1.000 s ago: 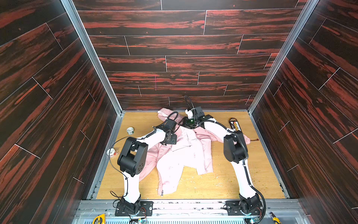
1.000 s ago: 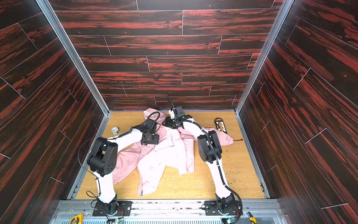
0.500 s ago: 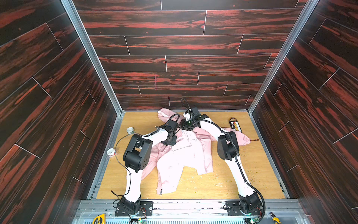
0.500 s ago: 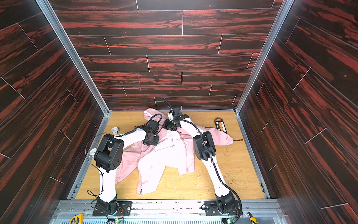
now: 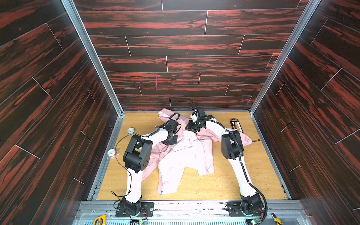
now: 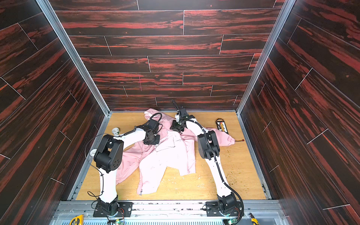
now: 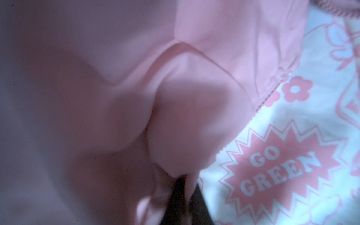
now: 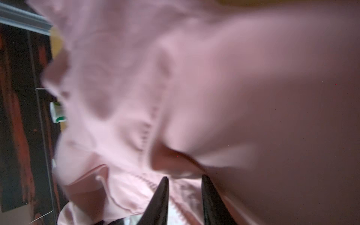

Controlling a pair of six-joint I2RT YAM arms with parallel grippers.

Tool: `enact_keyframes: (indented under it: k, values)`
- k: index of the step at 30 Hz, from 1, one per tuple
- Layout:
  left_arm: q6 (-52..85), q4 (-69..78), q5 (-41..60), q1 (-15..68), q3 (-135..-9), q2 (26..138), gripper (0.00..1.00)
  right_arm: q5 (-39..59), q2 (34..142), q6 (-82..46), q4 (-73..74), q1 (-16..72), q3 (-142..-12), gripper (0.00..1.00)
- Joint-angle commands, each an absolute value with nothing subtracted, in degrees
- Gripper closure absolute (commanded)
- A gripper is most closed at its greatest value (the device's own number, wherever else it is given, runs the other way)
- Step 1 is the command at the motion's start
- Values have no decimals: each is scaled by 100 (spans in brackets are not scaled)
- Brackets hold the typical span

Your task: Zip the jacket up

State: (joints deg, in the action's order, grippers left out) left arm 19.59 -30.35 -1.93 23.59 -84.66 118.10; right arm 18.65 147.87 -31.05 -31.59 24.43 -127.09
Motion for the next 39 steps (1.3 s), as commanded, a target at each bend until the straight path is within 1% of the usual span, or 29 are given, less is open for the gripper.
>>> enact_keyframes:
  k: [1, 2, 4, 10, 14, 17, 20, 25, 29, 30, 32, 34, 36, 37, 39]
  values:
    - [1977, -3048, -62, 2294, -8571, 11356, 41, 1751, 14478, -2970, -3315, 2401, -12623, 69]
    - [1925, -3051, -59, 2295, -8601, 11354, 36, 1741, 14468, -2955, -3330, 2376, -12588, 69]
    - [1780, -3173, -97, 2296, -8796, 11426, 33, 1753, 14379, -2948, -3298, 2323, -12419, 70]
    - [1478, -3588, -325, 2319, -9762, 12030, 33, 1862, 13838, -2952, -3001, 2303, -11812, 69]
    - [1413, -3834, -311, 2365, -10572, 12605, 33, 1830, 13284, -2940, -2808, 2303, -11271, 64]
    - [1397, -3968, -314, 2399, -11085, 13015, 33, 1808, 12706, -2961, -2505, 2303, -10543, 63]
    - [1398, -4221, -300, 2422, -11529, 13421, 36, 1801, 12063, -2993, -2130, 2306, -9658, 62]
    - [1395, -4231, -150, 2474, -11597, 13575, 36, 1821, 11046, -3027, -1600, 2350, -8226, 61]
    - [1423, -4158, -217, 2513, -11637, 13689, 37, 1794, 10516, -3100, -1336, 2638, -7444, 62]
    - [1432, -4179, -219, 2514, -11671, 13735, 41, 1755, 10423, -3131, -1266, 2742, -7291, 61]
    - [1473, -4205, -234, 2508, -11723, 13819, 53, 1683, 10307, -3219, -1130, 2927, -7008, 61]
    - [1513, -4205, -220, 2507, -11751, 13860, 68, 1655, 10300, -3306, -951, 3075, -6770, 61]
    - [1581, -4209, -220, 2513, -11769, 13850, 84, 1647, 10437, -3371, -809, 3161, -6626, 61]
    - [1632, -4214, -207, 2507, -11777, 13807, 91, 1684, 10528, -3398, -747, 3174, -6575, 62]
    - [1685, -4207, -161, 2513, -11746, 13662, 100, 1658, 10667, -3406, -626, 3204, -6467, 62]
